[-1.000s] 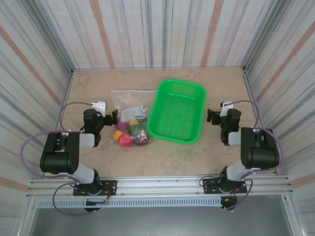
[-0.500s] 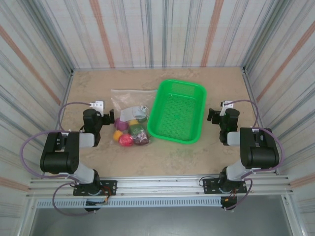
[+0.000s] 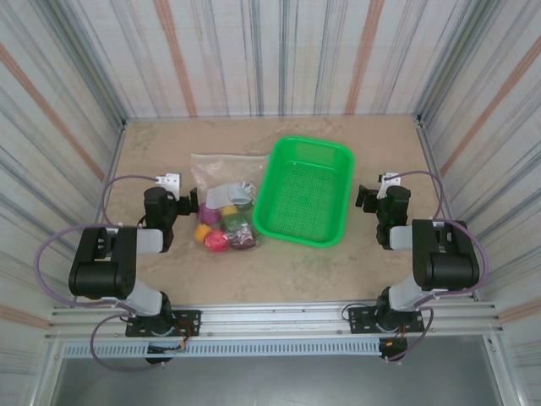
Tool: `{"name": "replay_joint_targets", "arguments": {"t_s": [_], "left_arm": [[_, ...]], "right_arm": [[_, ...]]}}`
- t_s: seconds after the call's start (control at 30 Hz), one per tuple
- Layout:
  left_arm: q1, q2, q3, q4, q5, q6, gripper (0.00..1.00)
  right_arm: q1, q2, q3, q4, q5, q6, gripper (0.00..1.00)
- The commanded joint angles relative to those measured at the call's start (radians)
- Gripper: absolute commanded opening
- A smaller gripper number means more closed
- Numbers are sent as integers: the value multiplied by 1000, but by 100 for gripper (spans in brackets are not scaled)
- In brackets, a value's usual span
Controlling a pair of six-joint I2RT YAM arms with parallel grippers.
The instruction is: Place the food in the zip-top bag and seal the zipper
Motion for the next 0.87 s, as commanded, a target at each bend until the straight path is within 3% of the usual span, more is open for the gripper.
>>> {"name": "replay_joint_targets", "arguments": {"t_s": [0.0, 0.83], "left_arm": [[-1, -8, 1, 9, -13, 11, 99], [3, -9, 2, 6, 3, 11, 99]], "right_arm": [[-3, 0, 5, 10, 9, 13, 99], [-3, 0, 5, 11, 7, 14, 99]]}}
